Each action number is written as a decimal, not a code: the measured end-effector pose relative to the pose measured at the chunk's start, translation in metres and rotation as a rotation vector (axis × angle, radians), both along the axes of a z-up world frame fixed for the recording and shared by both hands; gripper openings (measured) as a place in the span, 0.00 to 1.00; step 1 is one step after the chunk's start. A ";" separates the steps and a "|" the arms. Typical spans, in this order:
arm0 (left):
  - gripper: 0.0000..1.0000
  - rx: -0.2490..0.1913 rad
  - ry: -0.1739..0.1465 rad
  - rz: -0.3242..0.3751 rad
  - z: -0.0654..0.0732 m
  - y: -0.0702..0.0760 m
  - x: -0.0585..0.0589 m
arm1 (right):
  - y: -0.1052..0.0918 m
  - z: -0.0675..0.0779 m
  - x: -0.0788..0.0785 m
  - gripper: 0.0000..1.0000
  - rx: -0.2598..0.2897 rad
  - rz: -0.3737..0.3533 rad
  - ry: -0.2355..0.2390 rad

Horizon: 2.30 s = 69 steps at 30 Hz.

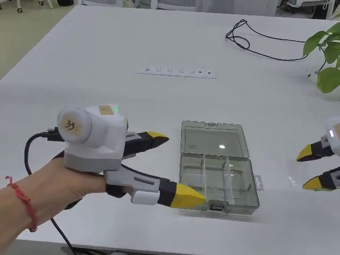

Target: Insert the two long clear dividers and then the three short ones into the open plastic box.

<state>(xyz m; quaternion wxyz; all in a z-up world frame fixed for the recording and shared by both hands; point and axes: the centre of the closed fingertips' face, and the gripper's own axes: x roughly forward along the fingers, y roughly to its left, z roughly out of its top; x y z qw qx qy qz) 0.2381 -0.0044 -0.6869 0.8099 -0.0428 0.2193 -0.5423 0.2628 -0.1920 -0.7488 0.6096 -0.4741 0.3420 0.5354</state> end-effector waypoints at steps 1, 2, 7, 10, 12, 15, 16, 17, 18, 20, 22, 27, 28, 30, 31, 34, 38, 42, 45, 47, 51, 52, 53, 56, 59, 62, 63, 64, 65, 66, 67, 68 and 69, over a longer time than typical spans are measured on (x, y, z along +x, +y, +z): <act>0.95 -0.014 0.008 0.003 0.002 -0.002 0.001 | 0.002 0.003 -0.001 0.33 0.003 0.000 -0.002; 0.94 -0.035 0.021 0.011 0.006 -0.006 0.002 | 0.007 0.009 -0.004 0.33 0.010 0.003 -0.010; 0.87 -0.078 0.081 0.037 0.015 -0.018 0.006 | 0.022 0.026 -0.003 0.33 0.039 0.012 -0.049; 0.82 -0.139 0.145 0.048 0.021 -0.026 0.006 | 0.036 0.038 -0.009 0.33 0.061 0.012 -0.064; 0.79 -0.162 0.175 0.048 0.023 -0.032 0.006 | 0.044 0.044 -0.014 0.33 0.072 0.014 -0.069; 0.73 -0.197 0.258 0.051 0.024 -0.041 0.004 | 0.056 0.053 -0.022 0.33 0.078 0.020 -0.086; 0.70 -0.203 0.284 0.055 0.023 -0.043 0.003 | 0.059 0.055 -0.023 0.33 0.081 0.020 -0.089; 0.67 -0.210 0.306 0.060 0.023 -0.045 0.002 | 0.058 0.054 -0.020 0.33 0.085 0.019 -0.091; 0.65 -0.224 0.338 0.050 0.023 -0.050 -0.002 | 0.063 0.056 -0.021 0.33 0.094 0.018 -0.092; 0.57 -0.234 0.374 0.064 0.021 -0.054 -0.003 | 0.071 0.062 -0.026 0.33 0.104 0.018 -0.096; 0.53 -0.231 0.422 0.053 0.018 -0.060 -0.009 | 0.079 0.066 -0.031 0.33 0.114 0.017 -0.098; 0.36 -0.270 0.541 0.050 0.013 -0.072 -0.017 | 0.092 0.073 -0.040 0.33 0.123 0.019 -0.100; 0.34 -0.274 0.556 0.053 0.012 -0.073 -0.017 | 0.094 0.074 -0.041 0.33 0.122 0.024 -0.104; 0.29 -0.283 0.577 0.057 0.010 -0.075 -0.016 | 0.097 0.075 -0.042 0.33 0.113 0.030 -0.112; 0.27 -0.281 0.585 0.054 0.009 -0.076 -0.017 | 0.098 0.076 -0.044 0.33 0.111 0.036 -0.115; 0.20 -0.284 0.606 0.039 0.010 -0.080 -0.022 | 0.101 0.078 -0.046 0.33 0.116 0.035 -0.112; 0.14 -0.299 0.633 0.037 0.010 -0.082 -0.024 | 0.103 0.079 -0.047 0.33 0.116 0.036 -0.110; 0.10 -0.304 0.638 0.027 0.012 -0.084 -0.026 | 0.103 0.079 -0.049 0.33 0.107 0.041 -0.111; 0.07 -0.305 0.634 0.018 0.012 -0.084 -0.027 | 0.105 0.078 -0.050 0.33 0.109 0.042 -0.106; 0.05 -0.308 0.636 0.015 0.013 -0.085 -0.027 | 0.106 0.078 -0.051 0.33 0.106 0.045 -0.104; 0.00 -0.310 0.631 0.003 0.014 -0.086 -0.028 | 0.107 0.077 -0.051 0.33 0.103 0.048 -0.104; 0.00 -0.308 0.627 0.002 0.013 -0.086 -0.028 | 0.107 0.077 -0.051 0.33 0.102 0.049 -0.104; 0.00 -0.310 0.631 0.001 0.013 -0.086 -0.028 | 0.107 0.077 -0.051 0.33 0.102 0.049 -0.105; 0.00 -0.313 0.630 -0.001 0.013 -0.086 -0.029 | 0.107 0.076 -0.051 0.33 0.102 0.049 -0.102; 0.00 -0.314 0.632 0.003 0.013 -0.086 -0.029 | 0.107 0.076 -0.051 0.33 0.102 0.050 -0.099; 0.00 -0.322 0.643 0.009 0.012 -0.085 -0.028 | 0.107 0.076 -0.051 0.33 0.102 0.054 -0.102; 0.00 -0.324 0.644 0.011 0.012 -0.085 -0.028 | 0.107 0.076 -0.051 0.33 0.102 0.057 -0.104; 0.00 -0.324 0.643 0.012 0.012 -0.085 -0.028 | 0.108 0.075 -0.051 0.33 0.102 0.058 -0.104; 0.00 -0.323 0.642 0.013 0.012 -0.085 -0.028 | 0.108 0.075 -0.051 0.33 0.101 0.059 -0.104; 0.00 -0.324 0.641 0.016 0.012 -0.085 -0.028 | 0.108 0.075 -0.051 0.33 0.102 0.059 -0.105; 0.00 -0.326 0.640 0.020 0.012 -0.085 -0.028 | 0.108 0.076 -0.050 0.35 0.104 0.059 -0.107; 0.00 -0.327 0.629 0.016 0.012 -0.084 -0.028 | 0.109 0.077 -0.050 0.35 0.108 0.058 -0.108; 0.00 -0.322 0.635 0.019 0.012 -0.084 -0.028 | 0.110 0.078 -0.050 0.34 0.113 0.057 -0.106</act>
